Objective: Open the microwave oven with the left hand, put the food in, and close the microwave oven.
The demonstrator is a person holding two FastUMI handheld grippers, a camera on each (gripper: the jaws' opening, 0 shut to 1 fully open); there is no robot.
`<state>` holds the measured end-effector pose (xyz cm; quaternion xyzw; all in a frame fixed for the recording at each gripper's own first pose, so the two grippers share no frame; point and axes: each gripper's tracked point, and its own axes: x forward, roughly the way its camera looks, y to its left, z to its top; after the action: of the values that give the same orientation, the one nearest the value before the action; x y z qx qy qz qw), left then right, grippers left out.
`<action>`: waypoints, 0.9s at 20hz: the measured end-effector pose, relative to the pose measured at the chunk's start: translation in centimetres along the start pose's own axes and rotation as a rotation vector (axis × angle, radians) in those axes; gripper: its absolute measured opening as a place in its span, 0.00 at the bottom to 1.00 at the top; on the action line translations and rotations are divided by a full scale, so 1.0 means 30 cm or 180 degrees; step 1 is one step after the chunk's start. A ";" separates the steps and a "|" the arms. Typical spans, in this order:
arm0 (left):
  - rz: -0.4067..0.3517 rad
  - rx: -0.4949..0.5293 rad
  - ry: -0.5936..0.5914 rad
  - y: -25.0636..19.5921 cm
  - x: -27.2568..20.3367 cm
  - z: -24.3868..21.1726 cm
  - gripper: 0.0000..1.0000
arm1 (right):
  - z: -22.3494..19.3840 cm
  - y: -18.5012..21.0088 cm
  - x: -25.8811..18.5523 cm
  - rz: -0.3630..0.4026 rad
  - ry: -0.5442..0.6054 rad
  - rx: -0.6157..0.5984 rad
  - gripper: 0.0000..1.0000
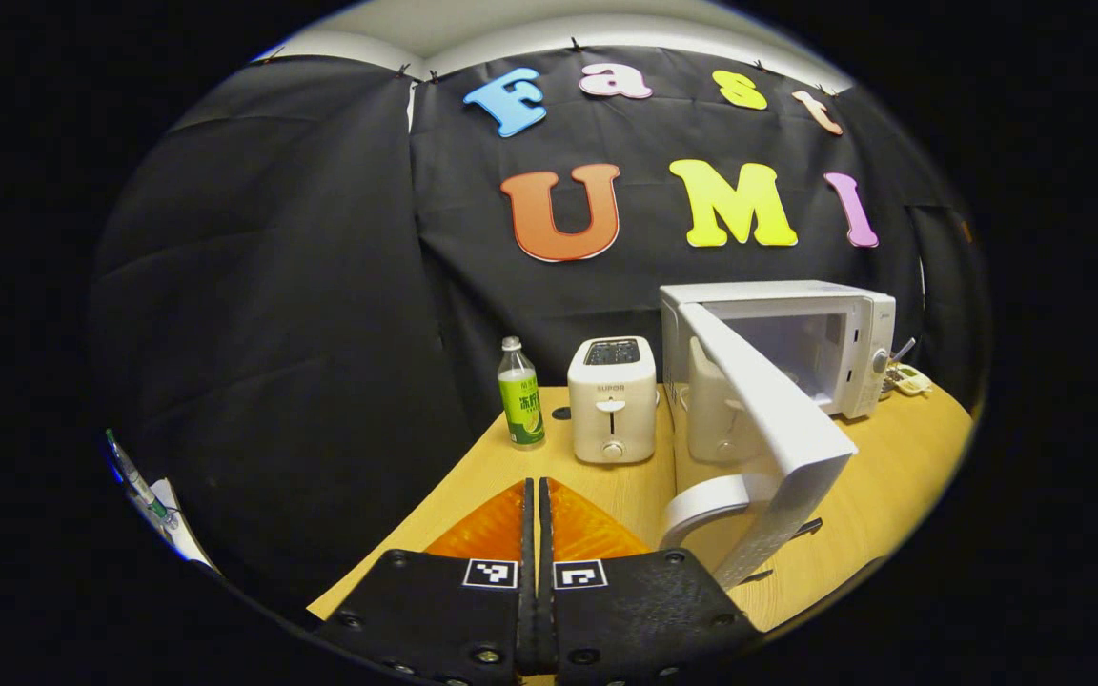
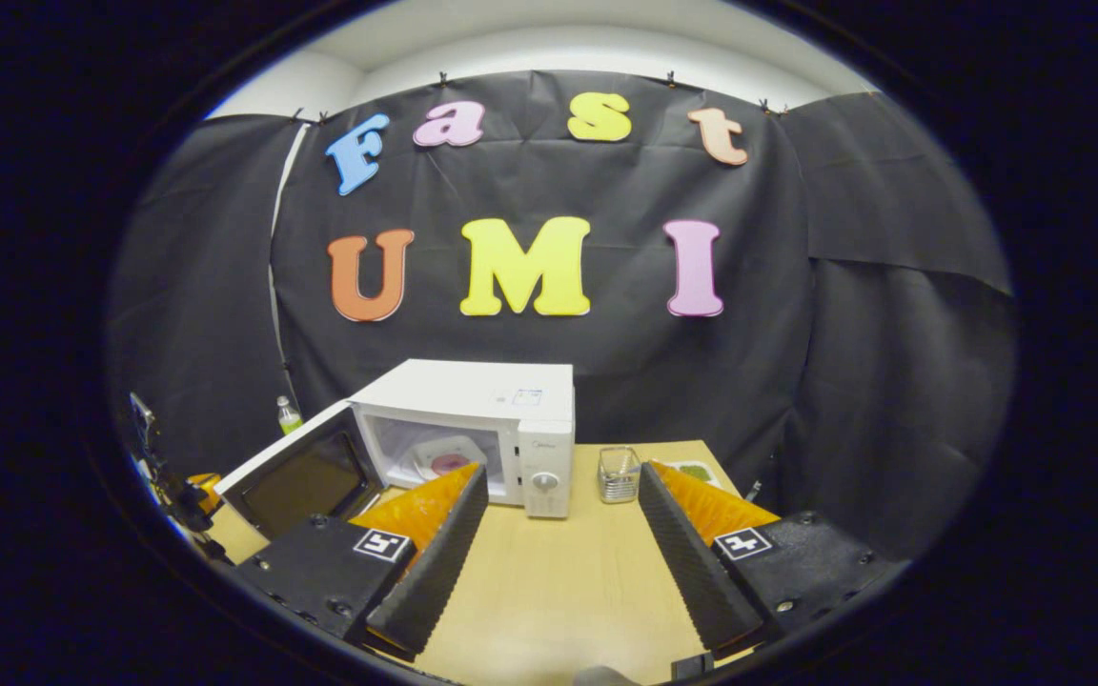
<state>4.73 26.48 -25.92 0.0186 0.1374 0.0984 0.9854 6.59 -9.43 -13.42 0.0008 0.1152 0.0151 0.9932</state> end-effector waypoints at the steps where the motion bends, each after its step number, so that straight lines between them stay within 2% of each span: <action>1: -0.0021 0.0002 -0.0001 -0.019 0.004 -0.007 0.00 | -0.001 -0.005 -0.005 -0.0008 0.0014 -0.0042 1.00; 2: -0.0074 -0.0014 0.0004 -0.048 0.003 -0.013 0.00 | 0.001 -0.014 -0.015 -0.0021 0.0025 -0.0094 1.00; 3: -0.0123 -0.0006 -0.0002 -0.075 -0.003 -0.012 0.00 | 0.009 -0.022 -0.023 -0.0033 0.0005 -0.0124 0.92; 4: -0.0117 0.0034 -0.0034 -0.089 -0.012 -0.006 0.00 | 0.020 -0.028 -0.035 -0.0046 -0.0021 -0.0132 0.92; 5: -0.0166 0.0039 -0.0027 -0.104 0.002 -0.012 0.00 | 0.024 -0.035 -0.047 -0.0070 -0.0031 -0.0131 1.00; 10: -0.0404 0.0043 -0.0078 -0.221 -0.040 0.013 0.00 | -0.004 -0.045 -0.086 -0.0091 0.0028 -0.0040 1.00; 18: -0.0961 0.0073 -0.0200 -0.553 -0.079 0.065 0.00 | -0.033 -0.053 -0.120 -0.0084 0.0119 0.0094 1.00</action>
<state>6.16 9.74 -24.46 0.0120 0.1089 -0.0531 0.9926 2.92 -11.12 -13.57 0.0136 0.1339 0.0002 0.9909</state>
